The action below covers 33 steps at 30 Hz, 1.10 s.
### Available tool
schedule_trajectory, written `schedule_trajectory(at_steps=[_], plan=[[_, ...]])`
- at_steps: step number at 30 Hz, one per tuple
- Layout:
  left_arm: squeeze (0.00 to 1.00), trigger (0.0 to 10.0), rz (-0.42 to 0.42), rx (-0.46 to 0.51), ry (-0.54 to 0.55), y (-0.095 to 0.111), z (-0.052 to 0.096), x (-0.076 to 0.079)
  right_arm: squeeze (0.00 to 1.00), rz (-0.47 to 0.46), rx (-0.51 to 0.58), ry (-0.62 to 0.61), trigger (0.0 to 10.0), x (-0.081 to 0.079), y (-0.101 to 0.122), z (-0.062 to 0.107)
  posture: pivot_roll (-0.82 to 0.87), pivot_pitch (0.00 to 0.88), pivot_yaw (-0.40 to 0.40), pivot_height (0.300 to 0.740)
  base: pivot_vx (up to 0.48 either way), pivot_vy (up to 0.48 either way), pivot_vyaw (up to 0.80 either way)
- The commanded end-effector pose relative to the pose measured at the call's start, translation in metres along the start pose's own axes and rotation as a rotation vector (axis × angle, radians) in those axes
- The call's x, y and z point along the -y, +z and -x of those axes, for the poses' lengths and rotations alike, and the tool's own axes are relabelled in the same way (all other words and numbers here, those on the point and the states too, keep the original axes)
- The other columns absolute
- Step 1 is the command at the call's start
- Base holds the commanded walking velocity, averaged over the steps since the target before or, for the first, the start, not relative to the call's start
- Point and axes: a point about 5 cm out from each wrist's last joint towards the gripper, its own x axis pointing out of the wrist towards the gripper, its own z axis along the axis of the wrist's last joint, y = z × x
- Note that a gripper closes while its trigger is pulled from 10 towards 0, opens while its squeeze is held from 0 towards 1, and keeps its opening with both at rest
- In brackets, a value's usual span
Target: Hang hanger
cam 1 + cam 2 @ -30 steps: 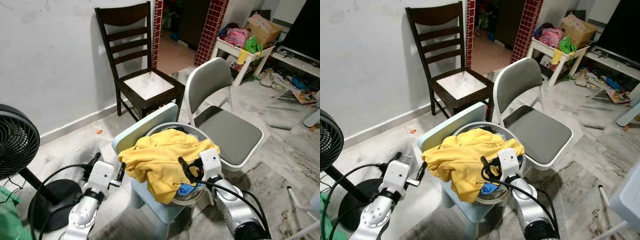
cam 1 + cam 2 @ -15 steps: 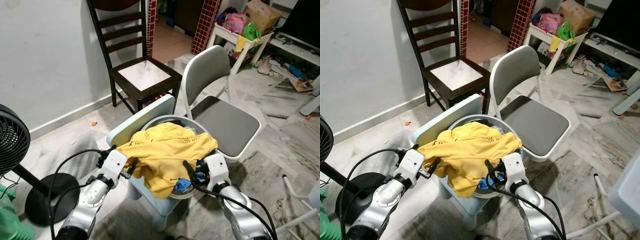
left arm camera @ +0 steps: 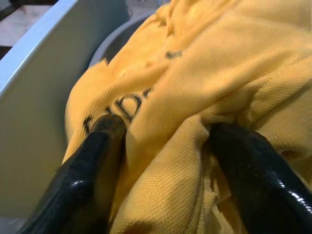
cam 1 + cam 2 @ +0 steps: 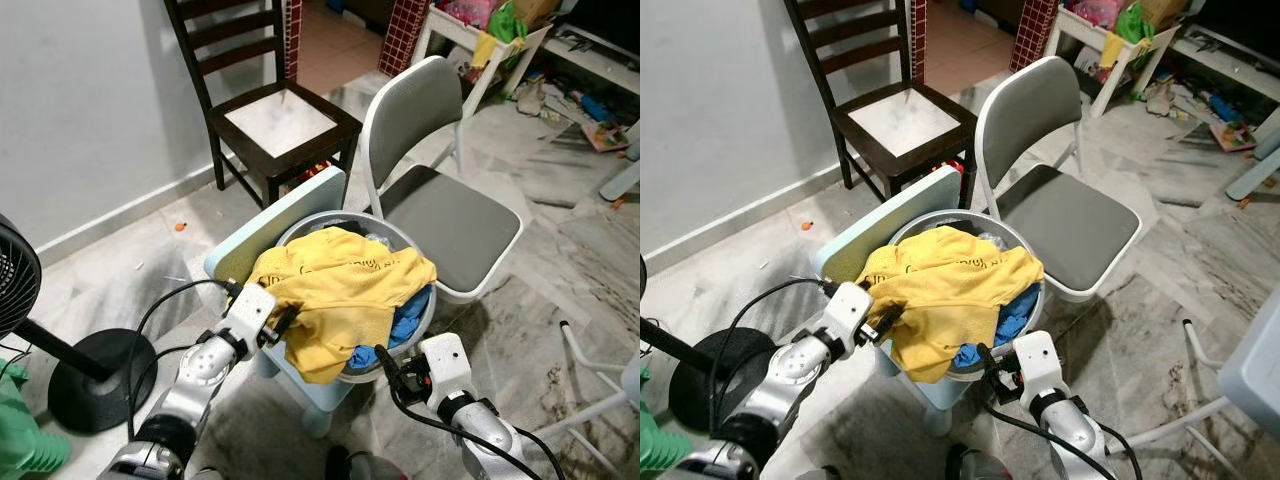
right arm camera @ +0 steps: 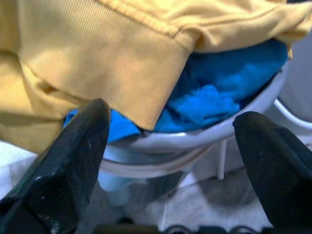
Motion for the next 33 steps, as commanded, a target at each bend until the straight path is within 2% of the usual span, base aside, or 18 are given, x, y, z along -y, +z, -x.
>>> schedule_trajectory(at_steps=[1, 5, 6, 8, 10, 12, 15, 17, 21, 23, 24, 25, 26, 29, 30, 31, 32, 33], plan=[[0.00, 0.0, 0.022, 0.006, -0.028, 0.003, -0.004, 0.004, 0.79, -0.001, -0.015, -0.018, 10.0, 0.002, -0.002, 0.003, -0.17, 0.238, -0.101, 0.740, 0.000, 0.000, 0.00], [0.00, 0.0, 0.069, 0.049, -0.053, 0.016, -0.012, 0.001, 0.76, -0.006, -0.020, -0.022, 10.0, 0.000, -0.001, 0.003, -0.17, 0.240, -0.097, 0.740, 0.000, 0.000, 0.00], [0.00, 0.0, 0.111, 0.062, -0.064, 0.020, -0.014, 0.000, 0.75, -0.007, -0.021, -0.023, 10.0, 0.000, 0.000, 0.003, -0.17, 0.241, -0.096, 0.740, 0.000, 0.000, 0.00], [0.00, 0.0, 0.142, 0.069, -0.071, 0.022, -0.015, 0.000, 0.75, -0.008, -0.023, -0.023, 10.0, 0.000, 0.000, 0.004, -0.17, 0.241, -0.095, 0.740, 0.000, 0.000, 0.00], [0.00, 0.0, 0.270, 0.119, -0.109, 0.035, -0.022, 0.001, 0.71, -0.011, -0.027, -0.025, 10.0, -0.001, 0.000, 0.004, -0.17, 0.244, -0.095, 0.740, 0.000, 0.000, 0.00], [0.00, 0.0, 0.336, 0.145, -0.108, 0.043, -0.026, 0.001, 0.71, -0.011, -0.028, -0.026, 10.0, -0.001, 0.000, 0.004, -0.17, 0.244, -0.095, 0.740, 0.000, 0.000, 0.00], [0.00, 0.0, 0.464, 0.222, -0.091, 0.066, -0.038, 0.000, 0.68, -0.016, -0.028, -0.026, 10.0, -0.003, 0.001, 0.002, -0.16, 0.245, -0.092, 0.740, 0.000, 0.000, 0.00], [0.00, 0.0, 0.517, 0.252, -0.096, 0.076, -0.043, 0.001, 0.68, -0.018, -0.028, -0.027, 10.0, -0.003, 0.001, 0.002, -0.16, 0.245, -0.092, 0.740, 0.000, 0.000, 0.00], [0.00, 0.0, 0.588, 0.310, -0.120, 0.098, -0.052, 0.005, 0.65, -0.020, -0.026, -0.028, 10.0, -0.004, 0.002, 0.001, -0.16, 0.245, -0.089, 0.740, 0.000, 0.000, 0.00], [0.00, 0.0, 0.595, 0.334, -0.125, 0.107, -0.055, 0.006, 0.65, -0.021, -0.027, -0.029, 10.0, -0.004, 0.002, 0.001, -0.16, 0.244, -0.088, 0.740, 0.000, 0.000, 0.00], [0.00, 0.0, 0.658, 0.361, -0.116, 0.115, -0.057, 0.005, 0.65, -0.023, -0.028, -0.031, 10.0, -0.004, 0.002, 0.001, -0.16, 0.245, -0.086, 0.740, 0.000, 0.000, 0.00], [0.00, 0.0, 0.658, 0.361, -0.116, 0.115, -0.057, 0.005, 0.65, -0.023, -0.028, -0.031, 10.0, -0.004, 0.002, 0.001, -0.16, 0.245, -0.086, 0.740, 0.000, 0.000, 0.00], [0.00, 0.0, 0.697, 0.359, -0.100, 0.118, -0.060, 0.005, 0.64, -0.024, -0.030, -0.032, 10.0, -0.005, 0.000, 0.001, -0.16, 0.245, -0.085, 0.740, 0.000, 0.000, 0.00], [0.00, 0.0, 0.672, 0.318, -0.092, 0.112, -0.062, 0.009, 0.63, -0.026, -0.033, -0.032, 10.0, -0.006, -0.001, 0.002, -0.16, 0.248, -0.083, 0.740, 0.000, 0.000, 0.00], [0.00, 3.5, 0.665, 0.268, -0.090, 0.104, -0.062, 0.015, 0.62, -0.028, -0.036, -0.030, 10.0, -0.007, -0.001, 0.002, -0.16, 0.249, -0.083, 0.740, 0.000, 0.000, 0.00], [0.00, 3.5, 0.662, 0.250, -0.088, 0.101, -0.062, 0.017, 0.62, -0.029, -0.037, -0.029, 10.0, -0.008, -0.001, 0.002, -0.16, 0.249, -0.083, 0.740, 0.000, 0.000, 0.00], [0.00, 10.0, 0.651, 0.213, -0.086, 0.095, -0.063, 0.021, 0.62, -0.029, -0.039, -0.027, 10.0, -0.008, -0.002, 0.002, -0.16, 0.249, -0.083, 0.740, 0.000, 0.000, 0.00], [0.00, 10.0, 0.598, 0.105, -0.071, 0.081, -0.063, 0.029, 0.59, -0.031, -0.040, -0.021, 10.0, -0.010, -0.001, 0.001, -0.16, 0.250, -0.081, 0.740, 0.000, 0.000, 0.00]])
